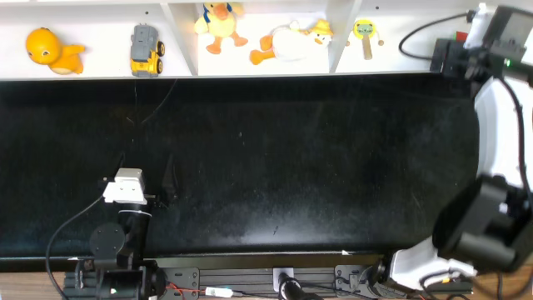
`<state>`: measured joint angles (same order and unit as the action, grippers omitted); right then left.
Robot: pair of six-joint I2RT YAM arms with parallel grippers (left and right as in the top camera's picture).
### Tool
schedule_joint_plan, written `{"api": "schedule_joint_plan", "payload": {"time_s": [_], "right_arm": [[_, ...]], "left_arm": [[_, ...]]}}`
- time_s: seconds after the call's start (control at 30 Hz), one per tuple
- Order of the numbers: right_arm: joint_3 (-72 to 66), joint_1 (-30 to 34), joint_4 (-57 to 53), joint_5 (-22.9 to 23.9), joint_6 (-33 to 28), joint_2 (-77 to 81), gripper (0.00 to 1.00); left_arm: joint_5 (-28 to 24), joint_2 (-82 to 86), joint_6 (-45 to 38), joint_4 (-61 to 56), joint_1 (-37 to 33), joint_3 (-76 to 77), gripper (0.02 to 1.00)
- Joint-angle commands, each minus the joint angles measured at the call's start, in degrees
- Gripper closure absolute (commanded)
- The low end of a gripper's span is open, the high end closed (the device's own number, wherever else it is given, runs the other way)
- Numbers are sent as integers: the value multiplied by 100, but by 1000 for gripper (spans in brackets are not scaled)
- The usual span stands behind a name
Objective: Store Toys
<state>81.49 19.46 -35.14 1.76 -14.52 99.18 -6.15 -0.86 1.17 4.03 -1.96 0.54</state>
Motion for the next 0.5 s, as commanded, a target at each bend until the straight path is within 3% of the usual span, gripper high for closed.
{"api": "schedule_joint_plan", "payload": {"time_s": [0.03, 0.17, 0.33, 0.5], "right_arm": [[-1263, 44, 107, 107, 109, -1300, 3], [-2946, -153, 667, 385, 658, -2494, 3], [-5184, -1152, 1864, 841, 1453, -4223, 5], [-6675, -1725, 2415, 446, 1589, -5956, 5]], "left_arm": [[46, 70, 59, 22, 26, -9, 23], [44, 70, 59, 22, 26, -9, 20], [44, 70, 59, 22, 26, -9, 20], [46, 70, 59, 22, 26, -9, 23]]}}
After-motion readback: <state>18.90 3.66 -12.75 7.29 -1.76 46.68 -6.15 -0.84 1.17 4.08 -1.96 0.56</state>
